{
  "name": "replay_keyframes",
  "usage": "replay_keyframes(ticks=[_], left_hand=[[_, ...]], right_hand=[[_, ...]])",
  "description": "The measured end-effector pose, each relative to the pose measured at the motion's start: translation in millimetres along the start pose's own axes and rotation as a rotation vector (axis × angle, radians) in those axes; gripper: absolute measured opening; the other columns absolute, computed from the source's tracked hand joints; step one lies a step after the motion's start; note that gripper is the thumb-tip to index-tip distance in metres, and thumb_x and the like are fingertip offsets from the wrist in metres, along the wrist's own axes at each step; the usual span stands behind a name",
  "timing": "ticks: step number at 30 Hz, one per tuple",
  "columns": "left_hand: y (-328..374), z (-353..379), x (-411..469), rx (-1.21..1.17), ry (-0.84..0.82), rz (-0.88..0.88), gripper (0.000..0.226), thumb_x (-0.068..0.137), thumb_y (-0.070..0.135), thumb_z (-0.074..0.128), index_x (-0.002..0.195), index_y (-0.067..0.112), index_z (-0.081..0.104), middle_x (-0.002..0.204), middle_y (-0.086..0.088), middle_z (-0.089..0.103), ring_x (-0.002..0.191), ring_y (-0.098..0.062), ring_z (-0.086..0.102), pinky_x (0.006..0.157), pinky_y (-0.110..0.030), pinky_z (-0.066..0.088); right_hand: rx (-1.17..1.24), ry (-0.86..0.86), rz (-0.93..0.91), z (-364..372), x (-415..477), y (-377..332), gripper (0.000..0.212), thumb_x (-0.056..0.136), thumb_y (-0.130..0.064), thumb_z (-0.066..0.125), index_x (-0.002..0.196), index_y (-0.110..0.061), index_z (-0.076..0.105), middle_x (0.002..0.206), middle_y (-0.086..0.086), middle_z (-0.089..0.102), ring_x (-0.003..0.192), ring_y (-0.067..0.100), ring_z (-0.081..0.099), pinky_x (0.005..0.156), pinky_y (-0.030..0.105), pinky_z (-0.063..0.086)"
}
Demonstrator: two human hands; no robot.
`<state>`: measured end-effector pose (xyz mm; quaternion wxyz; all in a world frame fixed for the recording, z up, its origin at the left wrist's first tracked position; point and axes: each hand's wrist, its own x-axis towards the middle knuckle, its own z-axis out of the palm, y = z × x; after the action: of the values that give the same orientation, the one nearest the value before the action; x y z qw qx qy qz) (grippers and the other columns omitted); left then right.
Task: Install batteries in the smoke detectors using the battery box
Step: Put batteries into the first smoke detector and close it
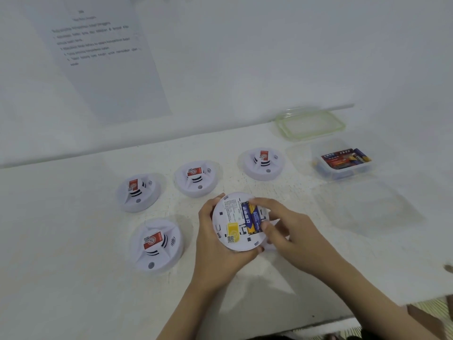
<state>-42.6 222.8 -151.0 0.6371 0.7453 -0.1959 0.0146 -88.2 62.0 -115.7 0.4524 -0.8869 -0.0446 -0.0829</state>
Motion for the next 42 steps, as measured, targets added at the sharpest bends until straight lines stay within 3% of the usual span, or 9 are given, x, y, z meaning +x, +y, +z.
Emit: replay_keyframes(ticks=[7,11,14,19,24,27,32,37,42], left_hand=[[5.2,-5.0,1.1,0.104,-0.024,0.033,0.101,0.046,0.021,0.098,0.119,0.051,0.034,0.125,0.028,0.047,0.121,-0.01,0.055,0.093,-0.039,0.055],[13.7,-5.0,2.5,0.247,-0.025,0.128,0.093,0.052,0.03,0.092,0.114,0.066,0.034,0.113,0.023,0.054,0.11,-0.007,0.057,0.09,-0.026,0.052],[14.0,-4.4,1.7,0.297,-0.012,0.154,0.087,0.053,0.034,0.092,0.119,0.054,0.038,0.115,0.018,0.054,0.111,-0.01,0.057,0.091,-0.03,0.052],[15.0,-2.0,2.4,0.28,0.018,0.143,0.089,0.051,0.041,0.089,0.12,0.06,0.035,0.119,0.02,0.053,0.114,-0.01,0.056,0.093,-0.034,0.052],[10.2,5.9,3.8,0.335,-0.062,0.111,0.096,0.053,0.047,0.09,0.133,0.02,0.044,0.125,0.006,0.053,0.119,-0.016,0.053,0.097,-0.038,0.05],[10.7,11.4,4.0,0.38,-0.088,0.131,0.095,0.054,0.048,0.09,0.133,0.021,0.044,0.124,0.01,0.051,0.119,-0.011,0.052,0.097,-0.033,0.049],[10.9,25.0,7.7,0.377,-0.113,0.124,0.092,0.057,0.048,0.088,0.133,0.02,0.044,0.124,0.008,0.052,0.118,-0.013,0.052,0.098,-0.035,0.049],[15.3,44.1,15.0,0.33,-0.121,0.14,0.095,0.055,0.049,0.088,0.134,0.02,0.044,0.126,0.008,0.052,0.119,-0.01,0.052,0.1,-0.028,0.046],[21.1,70.1,25.2,0.273,-0.128,0.13,0.094,0.054,0.049,0.087,0.134,0.021,0.045,0.127,0.007,0.054,0.12,-0.018,0.054,0.099,-0.042,0.049]], right_hand=[[-0.025,-0.003,0.024,-4.5,2.1,-13.8,0.035,0.091,-0.012,0.057,0.107,-0.039,0.042,0.074,-0.025,0.057,0.064,-0.005,0.06,0.051,0.007,0.041],[-0.035,-0.032,0.02,-11.4,4.6,-18.8,0.033,0.087,-0.016,0.063,0.106,-0.034,0.043,0.079,-0.022,0.059,0.07,-0.003,0.063,0.051,0.011,0.046],[-0.034,-0.041,0.027,-14.4,3.6,-20.8,0.033,0.086,-0.018,0.064,0.106,-0.034,0.044,0.081,-0.023,0.057,0.071,-0.004,0.064,0.052,0.01,0.047],[-0.04,-0.005,0.019,-9.9,-1.3,-22.3,0.039,0.088,-0.014,0.061,0.11,-0.038,0.04,0.083,-0.028,0.054,0.074,-0.007,0.062,0.055,0.008,0.046],[-0.103,0.027,0.044,-19.5,-2.3,-19.4,0.027,0.091,-0.016,0.057,0.102,-0.035,0.041,0.076,-0.015,0.061,0.062,-0.01,0.059,0.047,0.008,0.041],[-0.139,0.023,0.056,-26.9,-4.1,-15.3,0.026,0.092,-0.02,0.056,0.097,-0.04,0.038,0.083,-0.002,0.07,0.062,0.001,0.063,0.047,0.014,0.047],[-0.119,-0.006,0.099,-41.1,-7.4,-8.8,0.022,0.093,-0.024,0.053,0.092,-0.037,0.036,0.092,0.001,0.072,0.068,0.016,0.068,0.052,0.032,0.056],[-0.305,0.223,-0.024,-55.5,-12.3,0.2,0.019,0.084,-0.028,0.064,0.096,-0.033,0.05,0.131,-0.017,0.047,0.101,0.002,0.051,0.069,0.021,0.051],[-0.344,0.355,-0.156,-76.7,-17.2,12.6,0.01,0.082,-0.033,0.055,0.09,-0.027,0.058,0.089,-0.014,0.063,0.08,0.003,0.048,0.062,0.023,0.048]])
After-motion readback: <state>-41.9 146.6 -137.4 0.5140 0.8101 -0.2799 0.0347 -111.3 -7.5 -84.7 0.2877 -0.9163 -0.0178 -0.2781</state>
